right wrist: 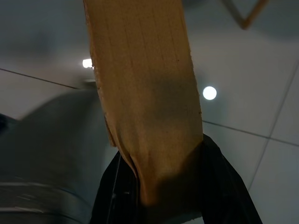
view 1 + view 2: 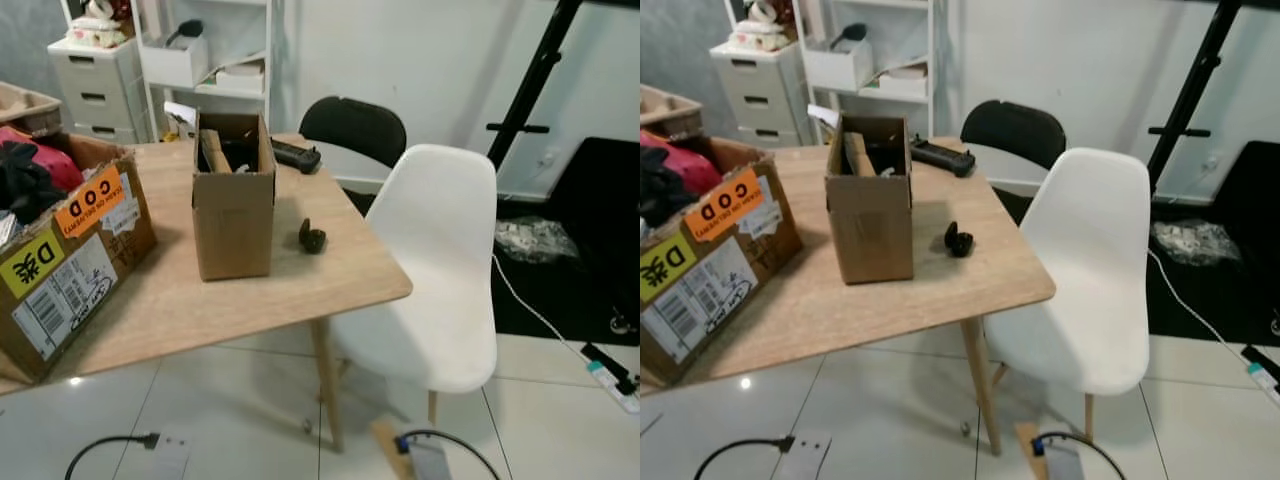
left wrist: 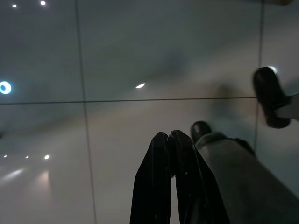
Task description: Picking trash to rubbish bin
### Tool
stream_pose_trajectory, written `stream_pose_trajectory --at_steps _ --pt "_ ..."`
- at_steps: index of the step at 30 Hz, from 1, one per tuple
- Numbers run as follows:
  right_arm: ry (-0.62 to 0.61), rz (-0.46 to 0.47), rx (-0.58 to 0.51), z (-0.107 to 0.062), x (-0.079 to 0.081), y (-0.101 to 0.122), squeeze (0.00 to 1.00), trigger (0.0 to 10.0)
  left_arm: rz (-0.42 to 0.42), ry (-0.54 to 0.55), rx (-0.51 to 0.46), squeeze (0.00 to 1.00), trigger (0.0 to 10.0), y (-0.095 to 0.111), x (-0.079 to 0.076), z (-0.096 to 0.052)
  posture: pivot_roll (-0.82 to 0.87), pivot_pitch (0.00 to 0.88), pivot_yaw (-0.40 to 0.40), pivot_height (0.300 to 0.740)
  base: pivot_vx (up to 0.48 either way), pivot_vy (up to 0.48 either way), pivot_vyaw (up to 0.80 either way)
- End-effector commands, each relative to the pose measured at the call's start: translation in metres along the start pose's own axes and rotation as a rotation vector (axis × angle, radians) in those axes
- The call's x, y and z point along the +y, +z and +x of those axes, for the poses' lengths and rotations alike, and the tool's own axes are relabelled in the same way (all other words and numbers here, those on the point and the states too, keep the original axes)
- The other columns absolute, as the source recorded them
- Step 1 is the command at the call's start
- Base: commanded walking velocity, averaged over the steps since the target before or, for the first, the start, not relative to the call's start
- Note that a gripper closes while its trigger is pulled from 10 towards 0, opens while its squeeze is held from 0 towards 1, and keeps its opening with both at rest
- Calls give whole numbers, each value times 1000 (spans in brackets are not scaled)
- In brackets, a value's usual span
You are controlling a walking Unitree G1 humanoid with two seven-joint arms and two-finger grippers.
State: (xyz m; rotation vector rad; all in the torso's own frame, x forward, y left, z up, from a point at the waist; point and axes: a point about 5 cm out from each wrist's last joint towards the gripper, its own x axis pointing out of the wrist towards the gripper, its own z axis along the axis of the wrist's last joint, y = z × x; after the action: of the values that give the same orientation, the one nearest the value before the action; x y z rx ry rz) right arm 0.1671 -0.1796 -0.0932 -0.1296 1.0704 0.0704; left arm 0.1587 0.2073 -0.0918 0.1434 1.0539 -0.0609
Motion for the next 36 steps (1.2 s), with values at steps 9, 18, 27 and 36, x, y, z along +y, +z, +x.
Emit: stream_pose_trajectory --at_steps 9,18,27,36 --pt "-53 51 -34 -1 -15 9 0 10000 -31 80 14 0 10000 -3 9 -1 -28 18 13 740 0 -259 0" --pt "-310 302 -105 -13 -80 15 0 10000 -71 196 -7 0 10000 0 29 -4 -21 29 13 740 0 0 0" --pt "-627 485 -235 -46 -164 31 0 10000 -77 220 10 0 10000 -3 35 -6 -37 37 9 740 0 -160 0" --pt "-827 578 -411 -79 -212 65 0 10000 -81 239 17 0 10000 -5 32 -5 -46 46 5 740 0 -267 0"
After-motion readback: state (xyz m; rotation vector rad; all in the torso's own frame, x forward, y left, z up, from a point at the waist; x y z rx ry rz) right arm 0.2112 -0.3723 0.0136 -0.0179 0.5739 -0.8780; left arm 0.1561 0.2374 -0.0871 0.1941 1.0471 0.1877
